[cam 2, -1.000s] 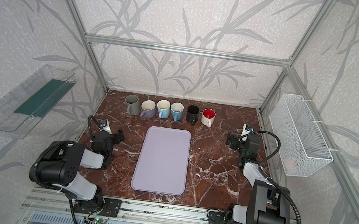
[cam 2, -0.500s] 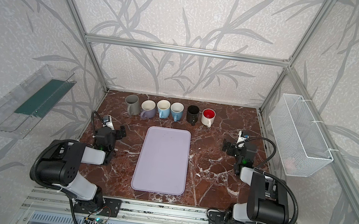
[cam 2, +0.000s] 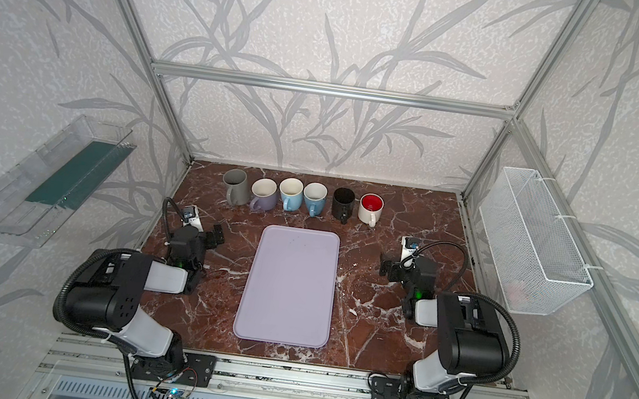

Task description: Turn the mug right side up

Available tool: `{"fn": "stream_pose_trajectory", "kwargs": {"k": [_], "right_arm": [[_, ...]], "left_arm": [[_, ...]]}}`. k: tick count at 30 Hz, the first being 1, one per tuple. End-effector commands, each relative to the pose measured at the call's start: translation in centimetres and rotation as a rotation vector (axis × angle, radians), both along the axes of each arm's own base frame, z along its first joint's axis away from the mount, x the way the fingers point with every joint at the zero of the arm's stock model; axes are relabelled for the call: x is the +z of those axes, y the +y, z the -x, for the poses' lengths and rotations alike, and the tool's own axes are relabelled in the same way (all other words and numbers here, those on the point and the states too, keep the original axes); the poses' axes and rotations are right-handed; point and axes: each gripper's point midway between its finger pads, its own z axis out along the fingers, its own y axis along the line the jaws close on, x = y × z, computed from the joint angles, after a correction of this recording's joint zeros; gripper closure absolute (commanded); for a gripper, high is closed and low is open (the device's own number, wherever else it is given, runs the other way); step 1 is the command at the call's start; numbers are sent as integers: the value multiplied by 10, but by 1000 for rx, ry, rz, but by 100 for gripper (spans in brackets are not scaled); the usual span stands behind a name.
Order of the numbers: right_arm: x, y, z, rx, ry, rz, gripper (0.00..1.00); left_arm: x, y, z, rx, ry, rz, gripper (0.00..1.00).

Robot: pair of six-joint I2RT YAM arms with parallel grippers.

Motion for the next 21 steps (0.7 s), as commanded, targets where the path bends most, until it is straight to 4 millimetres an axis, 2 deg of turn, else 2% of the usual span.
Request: {"fn": "stream_pose_trajectory", "kwargs": {"k": [1,21], "right_arm": [[22,-2,-12,-3,-80,33,1],[20,2,-15,-9,-44,80,1]], "left_arm": [[1,0,-1,3,3,-14,1],[1,1,-1,4,0,-15,1]]}}
